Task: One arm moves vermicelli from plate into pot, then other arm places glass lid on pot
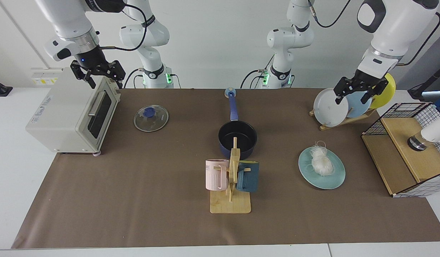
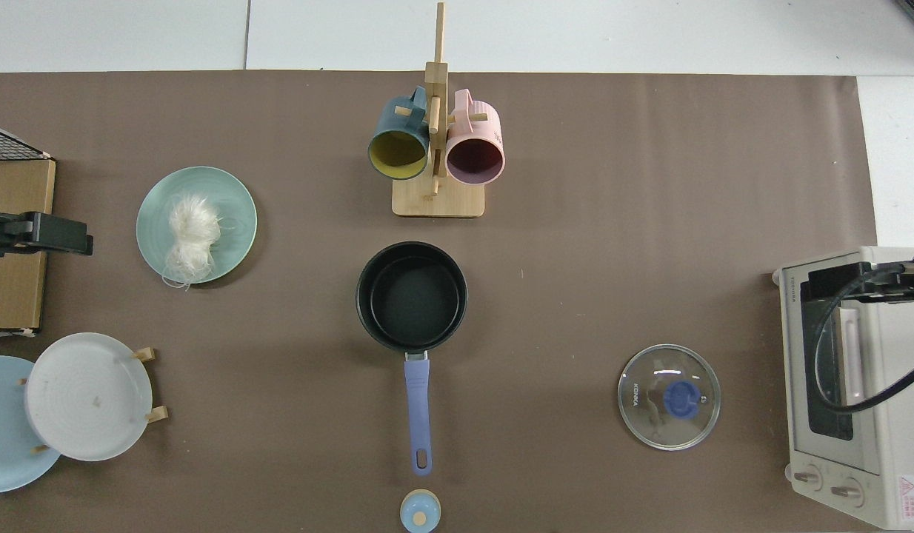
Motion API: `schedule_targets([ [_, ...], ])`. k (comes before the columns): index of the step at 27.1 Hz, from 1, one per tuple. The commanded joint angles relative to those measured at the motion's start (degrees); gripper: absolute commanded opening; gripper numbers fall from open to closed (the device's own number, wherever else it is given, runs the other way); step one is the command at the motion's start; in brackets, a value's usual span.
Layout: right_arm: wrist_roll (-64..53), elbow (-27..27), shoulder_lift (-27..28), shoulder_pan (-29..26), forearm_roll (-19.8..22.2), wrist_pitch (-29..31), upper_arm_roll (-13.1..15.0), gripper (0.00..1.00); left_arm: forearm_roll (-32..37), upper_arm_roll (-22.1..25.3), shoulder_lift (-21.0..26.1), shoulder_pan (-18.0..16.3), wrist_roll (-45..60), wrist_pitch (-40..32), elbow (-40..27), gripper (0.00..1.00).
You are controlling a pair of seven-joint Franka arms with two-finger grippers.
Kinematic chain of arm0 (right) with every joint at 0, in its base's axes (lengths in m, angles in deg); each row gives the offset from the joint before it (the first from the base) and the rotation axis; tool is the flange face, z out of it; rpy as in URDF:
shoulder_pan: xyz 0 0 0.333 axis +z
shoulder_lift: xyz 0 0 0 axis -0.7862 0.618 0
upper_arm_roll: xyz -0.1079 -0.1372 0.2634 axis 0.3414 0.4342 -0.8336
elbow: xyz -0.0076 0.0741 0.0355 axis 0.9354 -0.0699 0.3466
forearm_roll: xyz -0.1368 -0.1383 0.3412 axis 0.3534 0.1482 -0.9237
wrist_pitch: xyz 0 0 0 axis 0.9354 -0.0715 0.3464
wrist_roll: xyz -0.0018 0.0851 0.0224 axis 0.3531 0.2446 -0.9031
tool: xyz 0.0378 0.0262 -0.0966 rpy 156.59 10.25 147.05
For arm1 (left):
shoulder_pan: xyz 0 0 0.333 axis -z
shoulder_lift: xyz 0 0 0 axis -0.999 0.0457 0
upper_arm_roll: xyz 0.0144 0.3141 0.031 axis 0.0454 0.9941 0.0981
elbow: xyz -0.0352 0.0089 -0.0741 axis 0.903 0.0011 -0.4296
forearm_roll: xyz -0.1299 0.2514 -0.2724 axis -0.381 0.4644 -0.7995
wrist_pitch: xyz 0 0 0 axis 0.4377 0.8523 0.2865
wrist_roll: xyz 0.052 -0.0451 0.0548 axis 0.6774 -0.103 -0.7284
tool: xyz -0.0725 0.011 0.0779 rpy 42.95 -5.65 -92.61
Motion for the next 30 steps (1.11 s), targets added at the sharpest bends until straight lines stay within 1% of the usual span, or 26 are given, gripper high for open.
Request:
schedule_targets([
  [1,-0.56,-3.38,-1.95,0.22,-0.36,-0.80,-0.33,1.00,-0.34,0.96,-1.01,1.11,0.18,-0.90,-0.60,1.00],
  [3,-0.73,-5.31,-2.04,0.13,-0.36,-0.19,-0.42,1.00,-1.12,0.87,-0.93,1.11,0.53,0.50,-0.86,1.00],
  [7,-0.12,-13.83,-3.63,0.57,-0.36,7.27,-0.86,1.00,-1.22,0.96,1.18,1.11,1.15,7.17,-1.39,1.00],
  [10,-0.03,-18.06,-3.63,1.97,-0.36,11.76,-0.95,1.00,-1.13,1.04,4.86,1.03,1.06,12.09,-1.48,1.00],
  [13,0.23,-21.57,-3.45,2.41,-0.45,15.01,-0.95,1.00,-1.04,1.05,9.78,1.11,1.67,17.63,-1.48,1.00],
  [15,0.23,-24.21,-3.54,3.03,-0.45,17.82,-0.95,1.00,-1.13,0.96,11.72,1.03,2.98,20.89,-1.48,1.00],
  [18,0.32,-27.38,-3.54,3.55,-0.45,21.43,-0.95,1.00,-1.13,1.04,15.06,1.11,4.92,23.09,-1.30,1.00],
  [20,0.24,-28.52,-3.45,4.35,-0.45,22.31,-0.95,1.00,-1.13,0.96,17.26,1.11,6.41,25.46,-1.48,1.00],
  [22,0.15,-28.88,-3.01,4.79,-0.02,22.84,-0.95,1.00,-1.13,0.96,19.37,1.20,6.60,26.35,-1.48,1.00],
  [24,0.23,-31.50,-3.19,4.96,0.07,24.50,-0.95,1.00,-1.22,0.70,21.56,1.38,6.86,27.31,-1.48,1.00],
  [26,0.23,-33.79,-3.45,4.96,-0.01,26.70,-0.95,1.00,-1.22,0.08,22.62,1.64,7.03,27.67,-2.00,1.00],
  [28,0.23,-35.64,-3.54,4.96,0.07,27.59,-0.95,1.00,-1.22,-0.53,22.72,1.64,7.21,27.93,-4.71,1.00],
  [30,0.23,-37.22,-3.54,4.96,-0.01,28.90,-0.95,1.00,-1.13,-0.71,22.63,1.64,6.60,29.85,-7.53,1.00],
])
